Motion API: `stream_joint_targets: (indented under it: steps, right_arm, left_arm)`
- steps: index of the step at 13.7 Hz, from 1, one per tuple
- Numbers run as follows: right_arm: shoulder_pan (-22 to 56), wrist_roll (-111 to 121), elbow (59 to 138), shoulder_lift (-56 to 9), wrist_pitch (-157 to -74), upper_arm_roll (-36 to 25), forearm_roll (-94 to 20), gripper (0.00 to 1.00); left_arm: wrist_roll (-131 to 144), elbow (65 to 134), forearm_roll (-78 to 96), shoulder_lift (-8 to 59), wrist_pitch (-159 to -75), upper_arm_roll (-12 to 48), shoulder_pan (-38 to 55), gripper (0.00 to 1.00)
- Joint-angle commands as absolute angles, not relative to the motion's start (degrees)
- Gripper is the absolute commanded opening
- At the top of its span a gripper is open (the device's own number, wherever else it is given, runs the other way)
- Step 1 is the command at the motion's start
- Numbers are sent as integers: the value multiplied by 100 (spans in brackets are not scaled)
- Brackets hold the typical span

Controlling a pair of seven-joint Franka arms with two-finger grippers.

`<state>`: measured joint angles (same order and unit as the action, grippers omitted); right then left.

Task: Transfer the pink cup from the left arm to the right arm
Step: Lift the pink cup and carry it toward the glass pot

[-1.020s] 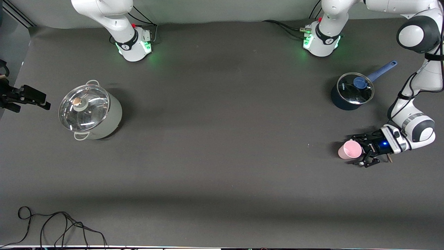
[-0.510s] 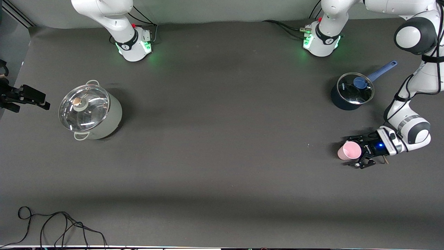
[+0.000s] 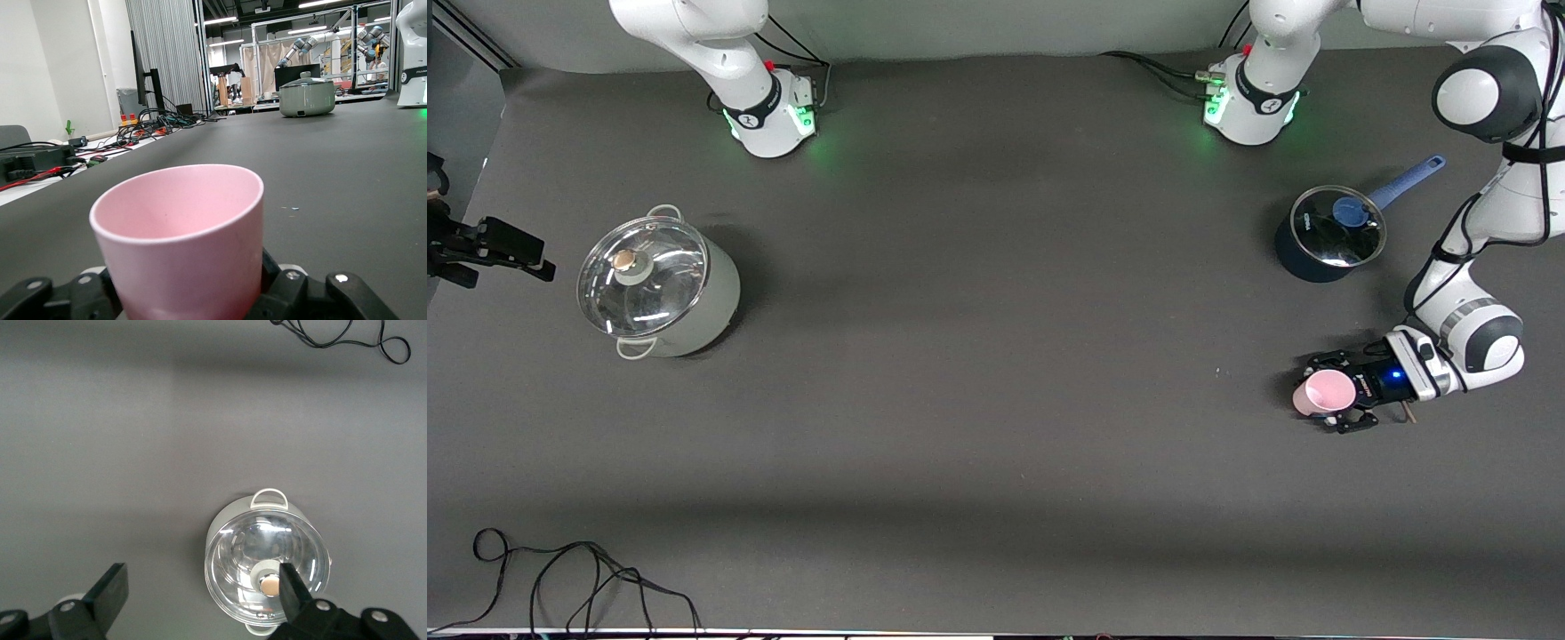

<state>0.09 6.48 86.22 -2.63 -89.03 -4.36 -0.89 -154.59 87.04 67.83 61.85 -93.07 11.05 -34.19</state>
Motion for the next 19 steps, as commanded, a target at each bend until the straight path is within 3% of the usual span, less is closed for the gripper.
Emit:
stream_joint_targets:
  steps: [1,6,11,19]
  right_arm:
    - [-9,747,8517,-299,-8842,-448,-176,100]
    - [-18,677,8525,-308,-8842,-439,-176,100]
    - [-18,712,8517,-308,-8842,-448,-176,100]
    - [-9,738,8499,-308,-8578,-501,-176,100]
  left_arm:
    - [-15539,8438,6891,6258,-9334,1273,-3252,0]
    - [-14865,8034,6926,6232,-9912,2125,-2998,0]
    - [-13862,7498,6952,6223,-11545,3268,-2585,0]
    - [-13081,6611,7427,6196,-14307,4517,-1162,0]
